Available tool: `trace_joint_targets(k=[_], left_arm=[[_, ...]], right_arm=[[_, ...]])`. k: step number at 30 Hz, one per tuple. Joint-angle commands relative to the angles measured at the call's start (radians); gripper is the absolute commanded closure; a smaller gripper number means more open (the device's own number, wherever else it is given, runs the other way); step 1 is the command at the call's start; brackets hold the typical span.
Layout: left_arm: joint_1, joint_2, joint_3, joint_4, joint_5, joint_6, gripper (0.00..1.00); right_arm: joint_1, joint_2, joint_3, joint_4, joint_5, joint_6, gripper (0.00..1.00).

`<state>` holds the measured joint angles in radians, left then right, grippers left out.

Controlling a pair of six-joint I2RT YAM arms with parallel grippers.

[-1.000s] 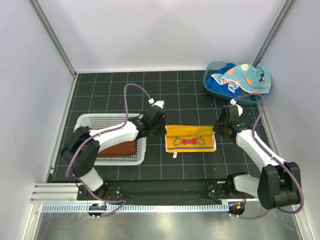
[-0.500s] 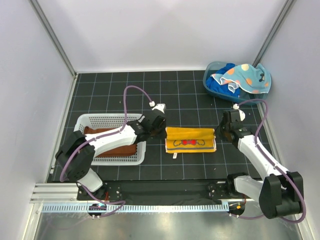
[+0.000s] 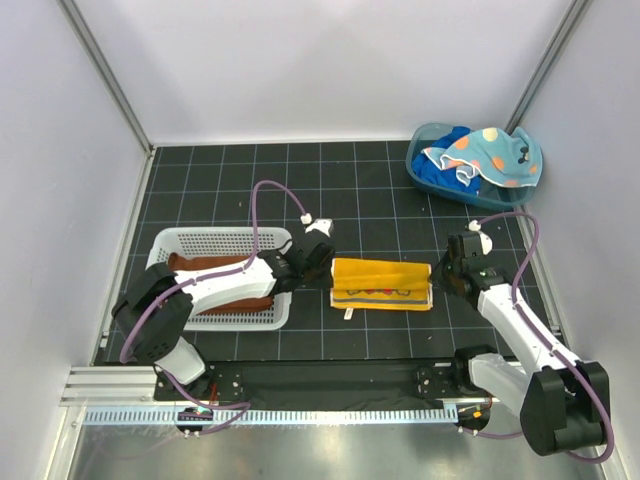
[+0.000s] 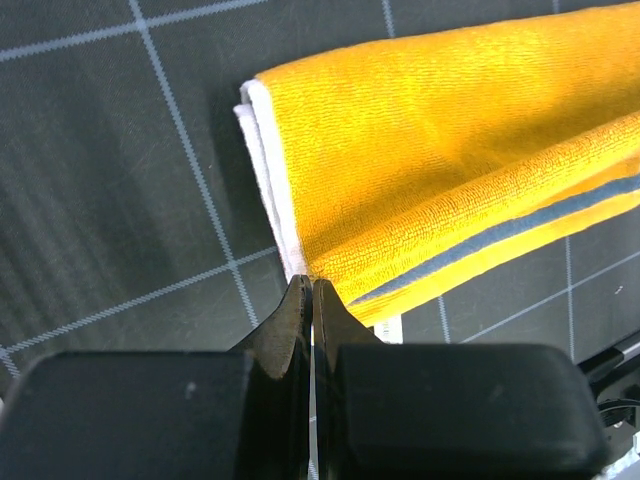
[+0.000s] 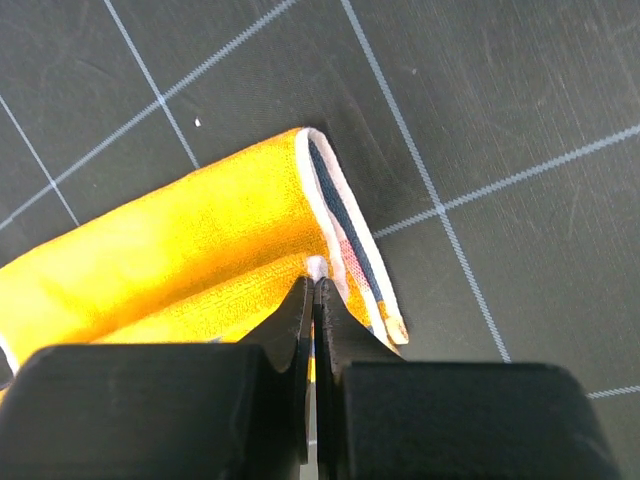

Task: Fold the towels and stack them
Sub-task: Fold the towel

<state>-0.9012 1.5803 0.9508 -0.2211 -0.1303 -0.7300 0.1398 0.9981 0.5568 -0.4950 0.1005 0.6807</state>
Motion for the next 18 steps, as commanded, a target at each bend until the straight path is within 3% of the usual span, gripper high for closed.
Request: trace_joint_targets(k=[1,4,7,13,18], left_arm=[[0.001,-0.006,-0.021,-0.009,-0.045,-0.009,1.00],[-0.001,-0.003,-0.026,-0.012,-0.038,-0.014,1.00],[-0.004,0.003,-0.037,-0.011,-0.035,-0.019,0.92],[-0.010,-0.023,-0.044,-0.011,0.003,-0.003,0.61],[-0.011,-0.104,-0.017,-0.055,0.014,0.009,0.57]], right_arm=[[-0.005,-0.041,-0.018,0.006,0.025,0.017,0.95],[-0.005,-0.064,-0.032,0.012,0.002,0.019,0.89],[-0.005,-0.098,-0.046,0.013,0.001,0.019,0.80],[-0.005,-0.180,-0.029,-0.025,0.007,0.010,0.65],[-0.005,-0.185,0.011,-0.031,-0.015,0.002,0.61]])
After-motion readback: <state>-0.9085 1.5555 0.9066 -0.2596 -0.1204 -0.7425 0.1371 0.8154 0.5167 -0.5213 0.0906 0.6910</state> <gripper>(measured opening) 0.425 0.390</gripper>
